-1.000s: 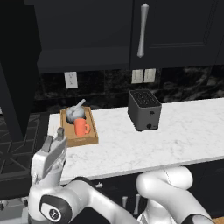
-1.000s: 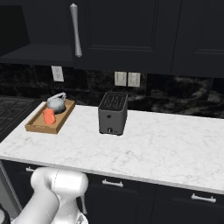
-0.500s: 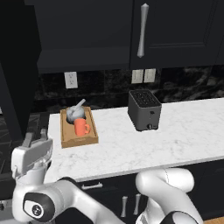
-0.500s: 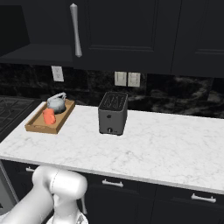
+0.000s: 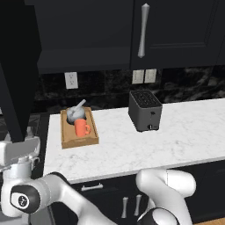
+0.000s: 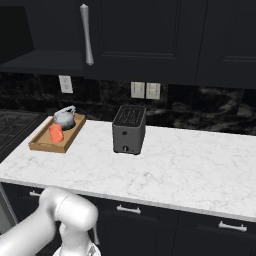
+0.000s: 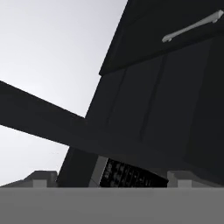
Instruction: Pick the kettle from the counter and place it on the tray. Then pick the mug from the cabinet and place it on the tray. Then close the cabinet doors.
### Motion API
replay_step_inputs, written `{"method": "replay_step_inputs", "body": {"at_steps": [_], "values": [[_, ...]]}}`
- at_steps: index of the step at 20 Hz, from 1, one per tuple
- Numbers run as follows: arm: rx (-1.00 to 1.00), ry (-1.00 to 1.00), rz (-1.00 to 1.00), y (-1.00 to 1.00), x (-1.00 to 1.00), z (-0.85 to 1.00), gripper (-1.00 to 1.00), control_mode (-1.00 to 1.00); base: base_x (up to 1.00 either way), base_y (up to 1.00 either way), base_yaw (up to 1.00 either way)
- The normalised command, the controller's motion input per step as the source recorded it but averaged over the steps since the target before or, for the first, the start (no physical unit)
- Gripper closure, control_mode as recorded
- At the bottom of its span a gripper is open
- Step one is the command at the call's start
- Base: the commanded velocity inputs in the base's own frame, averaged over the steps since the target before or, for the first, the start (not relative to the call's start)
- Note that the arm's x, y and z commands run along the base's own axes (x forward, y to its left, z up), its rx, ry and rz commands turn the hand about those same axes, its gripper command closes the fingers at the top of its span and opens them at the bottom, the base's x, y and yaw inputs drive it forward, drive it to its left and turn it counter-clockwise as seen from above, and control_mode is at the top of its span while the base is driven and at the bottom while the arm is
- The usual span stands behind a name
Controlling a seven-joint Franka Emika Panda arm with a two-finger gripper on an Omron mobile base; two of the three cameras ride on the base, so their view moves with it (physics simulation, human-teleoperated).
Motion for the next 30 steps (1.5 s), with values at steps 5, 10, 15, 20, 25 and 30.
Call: {"method": "replay_step_inputs", "body": {"at_steps": [5,10,15,20,25,30], "values": [[-0.07,0.01,0.0,0.44,0.13,-0.03,-1.0,-1.0,0.0,0.0,0.0],[-0.03,0.0,-0.05,0.34,-0.04,0.23,-1.0,-1.0,0.0,0.0,0.0],[-0.01,0.0,-0.07,0.18,-0.12,0.41,-1.0,-1.0,0.0,0.0,0.0],[0.0,-0.01,-0.04,0.01,-0.2,0.36,-1.0,-1.0,0.0,0.0,0.0],[0.02,0.0,0.0,-0.14,-0.28,0.33,-1.0,-1.0,0.0,0.0,0.0],[0.12,0.0,0.0,-0.43,-0.34,0.3,-1.0,-1.0,0.0,0.0,0.0]]}}
